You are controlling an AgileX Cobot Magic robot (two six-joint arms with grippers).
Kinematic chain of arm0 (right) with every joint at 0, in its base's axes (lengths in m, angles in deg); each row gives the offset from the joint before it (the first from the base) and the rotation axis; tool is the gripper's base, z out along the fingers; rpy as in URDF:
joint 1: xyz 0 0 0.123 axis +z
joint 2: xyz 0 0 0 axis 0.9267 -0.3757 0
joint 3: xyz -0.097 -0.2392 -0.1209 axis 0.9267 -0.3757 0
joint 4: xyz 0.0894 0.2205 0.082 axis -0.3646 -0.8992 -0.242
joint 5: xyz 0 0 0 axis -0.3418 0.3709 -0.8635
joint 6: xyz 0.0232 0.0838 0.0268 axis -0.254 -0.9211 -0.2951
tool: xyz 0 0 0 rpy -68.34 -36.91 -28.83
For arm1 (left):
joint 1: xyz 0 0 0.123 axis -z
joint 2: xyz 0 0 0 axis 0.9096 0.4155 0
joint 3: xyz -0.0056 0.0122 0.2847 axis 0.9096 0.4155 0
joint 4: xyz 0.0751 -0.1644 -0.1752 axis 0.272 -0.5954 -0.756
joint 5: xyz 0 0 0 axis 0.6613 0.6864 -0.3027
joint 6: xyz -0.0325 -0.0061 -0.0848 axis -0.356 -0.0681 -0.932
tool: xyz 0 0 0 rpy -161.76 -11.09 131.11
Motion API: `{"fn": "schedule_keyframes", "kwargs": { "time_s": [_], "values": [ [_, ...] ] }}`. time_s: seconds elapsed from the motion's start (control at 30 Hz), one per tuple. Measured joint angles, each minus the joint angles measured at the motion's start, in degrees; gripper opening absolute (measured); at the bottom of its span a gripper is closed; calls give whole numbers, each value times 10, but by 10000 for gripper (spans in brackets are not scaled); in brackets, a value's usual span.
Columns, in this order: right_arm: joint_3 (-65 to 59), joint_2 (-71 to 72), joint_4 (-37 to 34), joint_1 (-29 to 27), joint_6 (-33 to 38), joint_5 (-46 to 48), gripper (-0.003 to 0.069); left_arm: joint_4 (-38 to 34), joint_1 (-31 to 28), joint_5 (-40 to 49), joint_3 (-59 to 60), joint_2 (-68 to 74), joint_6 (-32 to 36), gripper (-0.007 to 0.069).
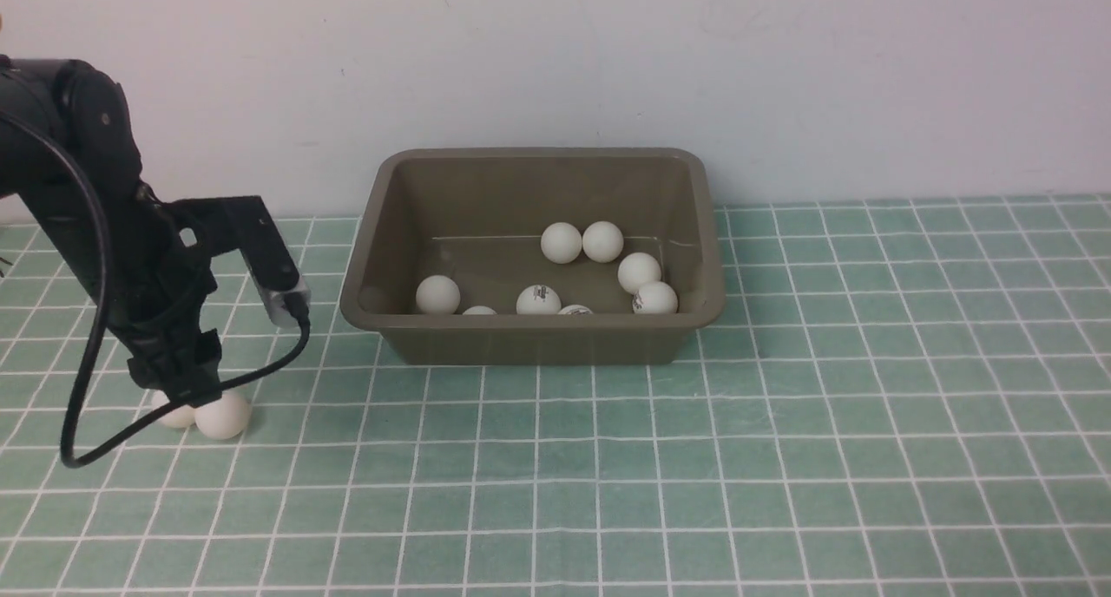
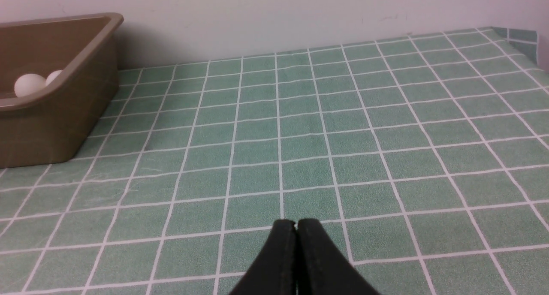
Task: Put the table tennis balls in the box on the green coffee tablecloth.
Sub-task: 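Reach for and grasp a ping pong ball on the table beside the basket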
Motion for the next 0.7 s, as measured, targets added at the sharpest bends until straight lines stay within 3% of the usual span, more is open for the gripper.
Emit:
{"fn": "schedule_keyframes", "kwargs": {
  "time_s": [0.23, 0.7],
  "values": [
    [0, 0, 0, 0, 0, 0, -10, 5, 0, -11, 0, 1, 106, 405],
    [0, 0, 0, 0, 0, 0, -10, -7, 0, -29, 0, 37, 132, 405]
  ]
}}
